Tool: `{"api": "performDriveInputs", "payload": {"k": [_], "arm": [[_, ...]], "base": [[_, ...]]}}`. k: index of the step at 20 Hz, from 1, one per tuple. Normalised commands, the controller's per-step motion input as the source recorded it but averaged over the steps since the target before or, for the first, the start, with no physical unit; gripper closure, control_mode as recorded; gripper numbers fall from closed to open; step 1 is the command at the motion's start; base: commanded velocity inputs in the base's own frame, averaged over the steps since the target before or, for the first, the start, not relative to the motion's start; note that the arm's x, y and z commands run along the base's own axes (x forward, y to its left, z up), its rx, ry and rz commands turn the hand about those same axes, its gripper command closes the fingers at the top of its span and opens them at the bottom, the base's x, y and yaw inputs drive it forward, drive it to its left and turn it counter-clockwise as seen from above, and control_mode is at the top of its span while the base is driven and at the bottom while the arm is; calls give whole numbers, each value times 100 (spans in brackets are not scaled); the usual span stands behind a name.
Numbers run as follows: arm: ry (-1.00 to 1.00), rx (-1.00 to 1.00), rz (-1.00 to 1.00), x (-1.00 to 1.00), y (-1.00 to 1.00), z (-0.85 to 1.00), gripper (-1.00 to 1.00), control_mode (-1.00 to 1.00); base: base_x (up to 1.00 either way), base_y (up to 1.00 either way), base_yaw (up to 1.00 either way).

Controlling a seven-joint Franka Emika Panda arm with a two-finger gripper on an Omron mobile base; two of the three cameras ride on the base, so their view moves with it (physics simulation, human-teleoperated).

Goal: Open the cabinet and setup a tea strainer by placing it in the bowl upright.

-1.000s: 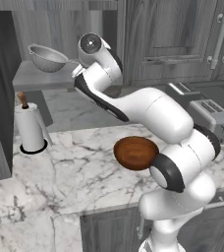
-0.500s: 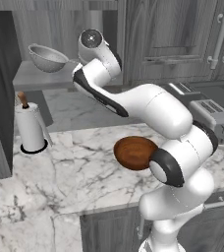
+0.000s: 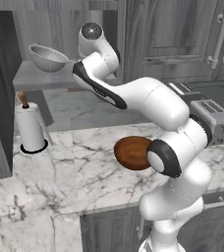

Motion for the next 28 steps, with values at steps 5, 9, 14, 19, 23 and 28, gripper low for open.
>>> {"api": "performDriveInputs", "payload": {"k": [5,9,14,19,23,28], "arm": [[8,0,0,38,0,-9,-100,-100],[12,0,0,26,0,-18,-100,-100],[5,0,0,20,0,-21,-100,-100],[4,1,0,16,8,-20,-100,-100],[3,2,0,11,6,-19,-100,-100],[3,2,0,9,6,-18,100,-100]], "base": [[0,0,0],[0,0,0],[0,0,0],[0,0,0],[0,0,0],[0,0,0]]}}
